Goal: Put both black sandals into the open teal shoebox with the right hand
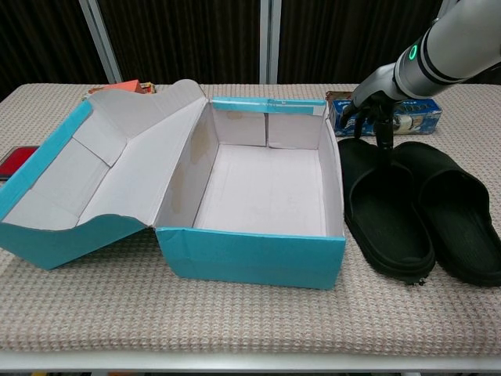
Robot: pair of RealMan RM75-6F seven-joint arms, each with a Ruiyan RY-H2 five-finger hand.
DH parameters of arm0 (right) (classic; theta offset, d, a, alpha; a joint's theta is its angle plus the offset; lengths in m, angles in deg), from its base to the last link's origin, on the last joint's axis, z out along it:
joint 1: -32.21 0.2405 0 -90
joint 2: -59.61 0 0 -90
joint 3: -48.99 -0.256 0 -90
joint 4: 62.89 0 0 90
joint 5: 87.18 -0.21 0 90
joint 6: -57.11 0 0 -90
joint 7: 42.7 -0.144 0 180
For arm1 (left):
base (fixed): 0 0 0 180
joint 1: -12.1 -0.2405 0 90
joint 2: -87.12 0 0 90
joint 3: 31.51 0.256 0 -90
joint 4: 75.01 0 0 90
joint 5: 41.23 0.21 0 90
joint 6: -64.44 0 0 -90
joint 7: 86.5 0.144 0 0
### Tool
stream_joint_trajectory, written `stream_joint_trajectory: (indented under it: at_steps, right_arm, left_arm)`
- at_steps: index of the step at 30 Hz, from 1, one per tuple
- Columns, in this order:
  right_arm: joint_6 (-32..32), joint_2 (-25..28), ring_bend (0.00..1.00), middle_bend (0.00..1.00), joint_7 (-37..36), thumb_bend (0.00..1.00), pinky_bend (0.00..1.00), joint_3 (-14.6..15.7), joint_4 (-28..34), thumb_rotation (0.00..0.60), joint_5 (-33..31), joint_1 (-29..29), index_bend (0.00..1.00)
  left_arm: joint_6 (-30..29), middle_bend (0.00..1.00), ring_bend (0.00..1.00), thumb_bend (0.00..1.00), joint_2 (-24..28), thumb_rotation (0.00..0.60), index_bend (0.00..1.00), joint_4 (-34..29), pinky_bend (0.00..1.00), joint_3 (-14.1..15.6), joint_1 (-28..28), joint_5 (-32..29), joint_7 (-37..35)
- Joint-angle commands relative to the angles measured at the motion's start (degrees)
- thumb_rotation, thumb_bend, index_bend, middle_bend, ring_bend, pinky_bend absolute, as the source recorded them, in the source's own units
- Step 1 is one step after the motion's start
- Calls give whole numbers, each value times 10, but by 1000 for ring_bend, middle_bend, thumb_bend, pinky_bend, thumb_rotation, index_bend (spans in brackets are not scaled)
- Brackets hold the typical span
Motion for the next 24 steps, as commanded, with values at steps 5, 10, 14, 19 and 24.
stream_joint_trajectory:
  at_steps: [5,10,14,19,24]
  right_arm:
    - [12,-22,47,138,24,12,0,-4,-19,600,-28,8,79]
    - [25,-36,51,143,44,20,3,-12,-30,600,-42,10,87]
    - [41,-46,99,186,58,26,30,-24,-36,600,-44,7,151]
    - [68,-53,127,216,77,26,45,-40,-35,600,-45,5,195]
    - [94,-49,133,225,95,26,48,-58,-24,600,-43,-3,204]
  left_arm:
    - [1,230,113,22,-5,600,186,18,126,5,-2,0,-18]
    - [-2,229,113,22,-4,600,188,28,126,6,-3,-2,-27]
    - [-1,230,113,21,-4,600,192,33,126,7,-3,-2,-34]
    - [-4,229,113,22,-5,600,192,36,126,7,-3,0,-36]
    - [-4,229,113,22,-4,600,192,36,126,7,-3,-2,-39]
